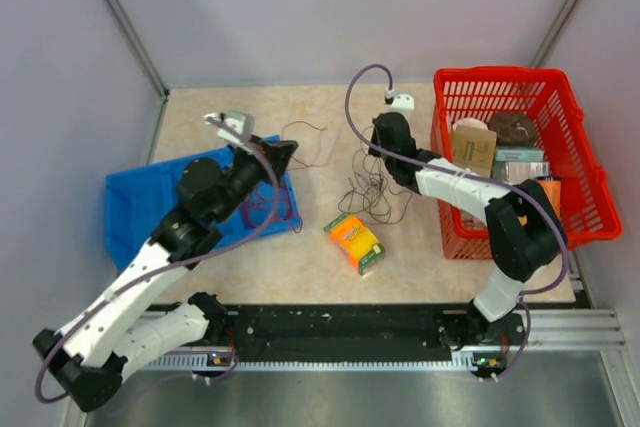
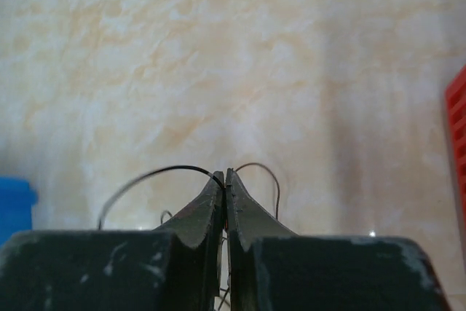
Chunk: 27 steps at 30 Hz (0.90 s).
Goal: Untangle the cables
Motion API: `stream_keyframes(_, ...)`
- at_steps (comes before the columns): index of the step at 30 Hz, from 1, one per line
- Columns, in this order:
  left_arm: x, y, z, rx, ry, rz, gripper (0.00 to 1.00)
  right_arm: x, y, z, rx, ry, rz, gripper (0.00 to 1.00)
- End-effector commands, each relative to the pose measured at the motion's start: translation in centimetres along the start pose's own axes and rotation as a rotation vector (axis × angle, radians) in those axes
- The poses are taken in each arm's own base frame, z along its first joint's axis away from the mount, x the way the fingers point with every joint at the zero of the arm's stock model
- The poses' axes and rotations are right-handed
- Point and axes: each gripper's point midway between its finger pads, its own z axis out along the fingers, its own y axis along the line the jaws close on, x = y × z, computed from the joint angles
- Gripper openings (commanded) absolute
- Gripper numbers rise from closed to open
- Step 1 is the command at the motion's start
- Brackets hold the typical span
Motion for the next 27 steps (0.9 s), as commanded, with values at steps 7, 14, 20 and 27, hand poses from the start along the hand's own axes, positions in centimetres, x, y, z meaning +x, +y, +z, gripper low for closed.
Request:
stream_keyframes(7, -12.3, 4.5, -11.5, -0.381, -0.234, 0.125, 0.00, -3.1, -2.4, 1.6, 0.134, -0.123, 0.025, 0.00)
stream_keyframes(14, -10.3, 5.6, -8.3, -0.432, -0.173, 0.090, 0.00, -2.5, -2.0, 0.2, 0.059, -0.136, 0.026, 0.00)
stream_keyframes(20, -9.0, 6.6, -5.4, -0.454, -0.154, 0.074, 0.00, -2.2, -1.8, 0.0, 0.032, -0.134, 0.022, 0.00)
stream_keyframes(27, -12.1, 8.2, -4.3, -0.464, -0.202, 0.033, 0.00, -2.3, -1.6, 0.0, 0.024, -0.136, 0.015, 0.00)
